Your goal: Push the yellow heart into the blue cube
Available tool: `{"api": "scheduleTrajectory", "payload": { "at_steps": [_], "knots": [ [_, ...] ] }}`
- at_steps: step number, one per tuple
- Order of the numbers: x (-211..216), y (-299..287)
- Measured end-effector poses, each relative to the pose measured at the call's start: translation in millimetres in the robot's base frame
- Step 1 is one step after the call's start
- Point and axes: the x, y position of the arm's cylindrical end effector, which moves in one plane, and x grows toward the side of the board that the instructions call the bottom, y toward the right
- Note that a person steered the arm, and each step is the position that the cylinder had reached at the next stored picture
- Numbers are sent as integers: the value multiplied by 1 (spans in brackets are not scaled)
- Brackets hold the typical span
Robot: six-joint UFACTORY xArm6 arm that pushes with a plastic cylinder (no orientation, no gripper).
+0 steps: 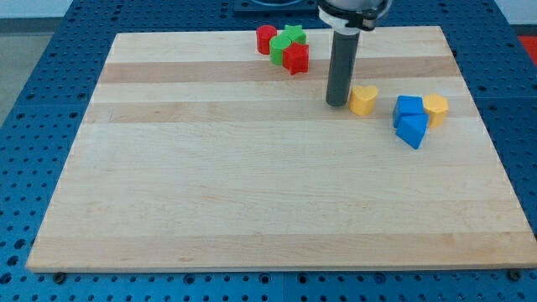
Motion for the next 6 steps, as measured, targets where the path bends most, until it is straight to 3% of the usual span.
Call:
{"api": "scheduleTrajectory", "payload": {
  "at_steps": [2, 6],
  "knots": [
    [0, 48],
    [25, 47]
  ]
}}
